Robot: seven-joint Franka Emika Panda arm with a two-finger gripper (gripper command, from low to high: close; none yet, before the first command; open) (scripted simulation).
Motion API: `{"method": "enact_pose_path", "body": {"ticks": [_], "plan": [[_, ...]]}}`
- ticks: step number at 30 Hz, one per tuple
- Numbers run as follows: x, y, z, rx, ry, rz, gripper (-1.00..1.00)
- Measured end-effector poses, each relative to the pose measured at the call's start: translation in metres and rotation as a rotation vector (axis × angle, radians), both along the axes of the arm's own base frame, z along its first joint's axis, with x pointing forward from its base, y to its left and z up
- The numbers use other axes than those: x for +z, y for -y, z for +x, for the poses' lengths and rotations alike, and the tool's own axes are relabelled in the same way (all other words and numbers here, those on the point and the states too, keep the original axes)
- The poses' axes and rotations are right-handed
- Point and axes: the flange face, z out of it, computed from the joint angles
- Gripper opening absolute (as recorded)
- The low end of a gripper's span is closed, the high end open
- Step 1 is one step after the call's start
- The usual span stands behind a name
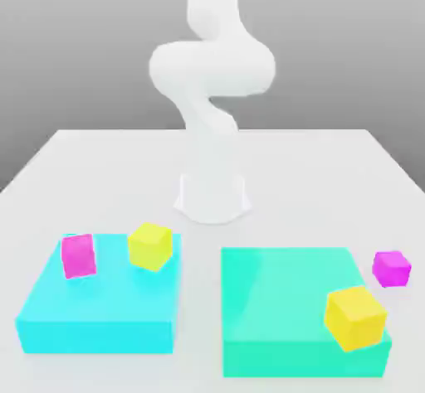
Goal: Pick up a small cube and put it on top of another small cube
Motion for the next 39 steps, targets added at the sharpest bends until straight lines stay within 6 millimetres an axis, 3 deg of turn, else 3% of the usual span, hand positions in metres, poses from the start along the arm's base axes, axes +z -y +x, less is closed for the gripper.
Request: {"method": "enact_pose_path", "body": {"ticks": [5,10,15,18,22,24,28,29,35,39], "plan": [[-0.101,-0.083,0.040,0.304,-0.139,-0.115,0.00],[-0.205,-0.167,0.037,0.609,-0.258,-0.236,0.00],[-0.310,-0.239,-0.002,0.919,-0.364,-0.364,0.00],[-0.371,-0.278,-0.047,1.126,-0.419,-0.451,0.00],[-0.447,-0.300,-0.108,1.371,-0.493,-0.562,0.00],[-0.476,-0.301,-0.123,1.432,-0.515,-0.591,0.00],[-0.522,-0.302,-0.128,1.451,-0.521,-0.599,0.00],[-0.533,-0.301,-0.128,1.452,-0.522,-0.599,-1.00],[-0.538,-0.301,-0.129,1.452,-0.523,-0.600,-1.00],[-0.510,-0.302,-0.128,1.452,-0.523,-0.601,-1.00]]}}
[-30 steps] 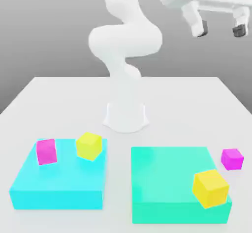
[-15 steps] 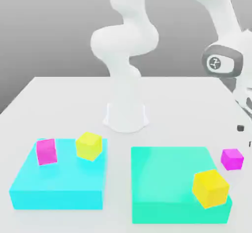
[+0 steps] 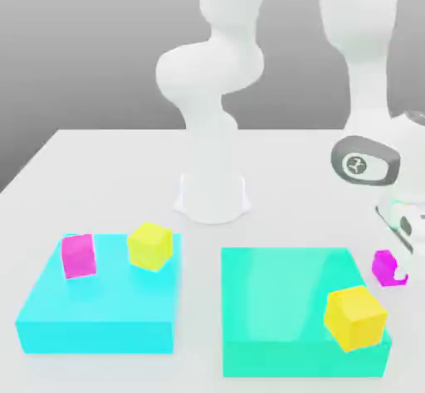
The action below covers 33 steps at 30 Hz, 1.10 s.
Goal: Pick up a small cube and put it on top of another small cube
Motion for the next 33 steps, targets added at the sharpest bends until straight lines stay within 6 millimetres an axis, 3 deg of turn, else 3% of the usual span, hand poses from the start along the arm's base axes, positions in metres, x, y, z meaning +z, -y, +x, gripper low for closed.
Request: {"method": "enact_pose_path", "body": {"ticks": [3,5,7,10,13,16,21,24,26,28,33], "plan": [[0.031,0.000,0.001,0.003,0.002,0.002,-1.00],[0.051,0.011,0.024,-0.001,0.022,0.008,-1.00],[0.069,0.057,0.072,-0.067,0.042,-0.002,-1.00],[0.096,0.136,0.124,-0.146,0.066,-0.022,-1.00],[0.120,0.208,0.150,-0.182,0.078,-0.042,-1.00],[0.140,0.282,0.160,-0.224,0.079,-0.056,-1.00],[0.163,0.408,0.145,-0.323,0.064,-0.065,-1.00],[0.172,0.484,0.114,-0.389,0.046,-0.057,-1.00],[0.174,0.536,0.082,-0.438,0.029,-0.041,-1.00],[0.159,0.554,0.063,-0.463,0.005,-0.008,-1.00],[0.111,0.558,0.058,-0.469,-0.004,0.013,-1.00]]}}
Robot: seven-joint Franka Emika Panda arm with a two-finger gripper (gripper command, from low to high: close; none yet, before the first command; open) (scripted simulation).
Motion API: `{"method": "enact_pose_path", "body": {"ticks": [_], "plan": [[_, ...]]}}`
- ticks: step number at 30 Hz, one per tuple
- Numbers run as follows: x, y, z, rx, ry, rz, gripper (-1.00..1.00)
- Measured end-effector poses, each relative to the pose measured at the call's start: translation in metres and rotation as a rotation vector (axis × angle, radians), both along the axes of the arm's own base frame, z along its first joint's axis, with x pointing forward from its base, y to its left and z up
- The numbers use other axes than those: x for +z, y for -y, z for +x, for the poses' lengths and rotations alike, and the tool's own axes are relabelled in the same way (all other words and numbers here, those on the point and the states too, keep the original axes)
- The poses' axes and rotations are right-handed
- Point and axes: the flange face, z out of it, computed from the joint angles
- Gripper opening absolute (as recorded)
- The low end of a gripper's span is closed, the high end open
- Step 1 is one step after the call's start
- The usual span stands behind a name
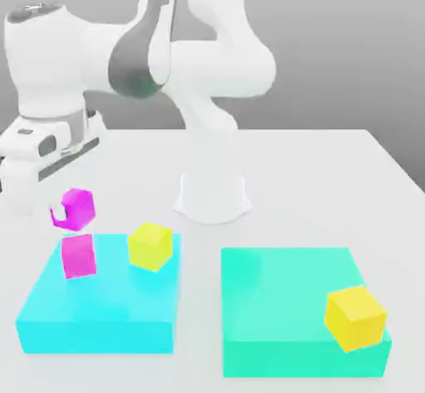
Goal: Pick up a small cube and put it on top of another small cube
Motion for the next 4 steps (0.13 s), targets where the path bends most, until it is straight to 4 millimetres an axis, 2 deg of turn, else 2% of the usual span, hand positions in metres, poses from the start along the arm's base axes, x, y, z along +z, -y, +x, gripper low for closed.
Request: {"method": "enact_pose_path", "body": {"ticks": [1,2,4], "plan": [[-0.0091,0.0006,-0.0010,-0.001,0.000,-0.004,-1.00],[-0.0155,0.0012,-0.0020,-0.003,0.000,-0.008,1.00],[-0.0155,0.0012,-0.0020,-0.003,0.000,-0.008,1.00]]}}
